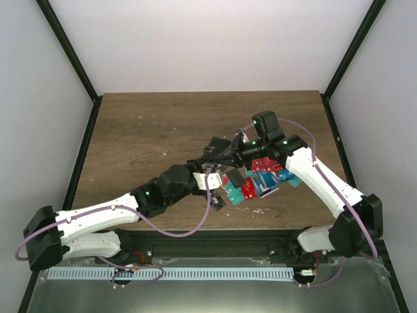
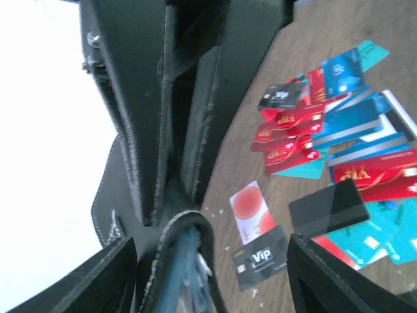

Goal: Put the credit cards into the card holder
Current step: Place the credit card at the center of the board.

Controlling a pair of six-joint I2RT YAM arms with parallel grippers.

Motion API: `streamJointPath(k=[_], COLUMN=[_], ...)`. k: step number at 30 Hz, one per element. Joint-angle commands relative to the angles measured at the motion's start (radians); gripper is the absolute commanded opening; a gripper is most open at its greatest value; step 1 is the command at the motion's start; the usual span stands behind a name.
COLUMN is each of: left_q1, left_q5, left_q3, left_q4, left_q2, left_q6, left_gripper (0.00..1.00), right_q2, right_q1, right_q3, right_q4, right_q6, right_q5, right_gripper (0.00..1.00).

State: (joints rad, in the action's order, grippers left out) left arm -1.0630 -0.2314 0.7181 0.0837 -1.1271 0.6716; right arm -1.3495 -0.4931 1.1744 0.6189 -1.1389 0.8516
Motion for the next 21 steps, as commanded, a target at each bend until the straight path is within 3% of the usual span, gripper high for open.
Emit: streamJointPath(k=[1,3,7,11,14,15,18,21], left_q1=[-0.005,-0.006,-0.002,0.005,0.022,0.031,0.07,0.11], left_q5=[-0.094,-0.122,-0.175,-0.199,-0.194,-0.191,-0.173,-0.17], left_q3=[0.026,0.027,0.034,0.042,0.047,0.054,0.1,0.166], left_q4=[0.103,0.127,0.168,0.167,0.164,0.153,0.099,0.036], left_q2=[-0.048,-0.065,-0.093,-0.103,-0.087,-0.082,-0.066,-0.052], left_q6=[0.076,0.088,0.094,0.099,0.064,0.038,-0.078,-0.296], left_gripper=[0.55,0.4,0.2,0.06,0.04,0.04,0.04,0.04], right_q2=[0.028,0.026,0.019,0.015,0.015,0.016,0.015,0.014], right_q1=[0.001,0.002,0.002,0.002,0.002,0.003,0.018,0.078], right_q3=[0.016,0.019,0.038,0.048,0.057,0.057,0.058,0.068], right_q4=[-0.014,-0.013,-0.002,-0.008,-0.016,-0.019,-0.027,-0.02], right_q6=[0.0,0.002,0.003,-0.008,-0.01,-0.01,0.021,0.097], right_q5=[0.048,0.056,0.062,0.077,0.081,0.08,0.079,0.093], right_gripper=[0.01,0.01,0.01,0.01,0.01,0.05,0.29,0.48])
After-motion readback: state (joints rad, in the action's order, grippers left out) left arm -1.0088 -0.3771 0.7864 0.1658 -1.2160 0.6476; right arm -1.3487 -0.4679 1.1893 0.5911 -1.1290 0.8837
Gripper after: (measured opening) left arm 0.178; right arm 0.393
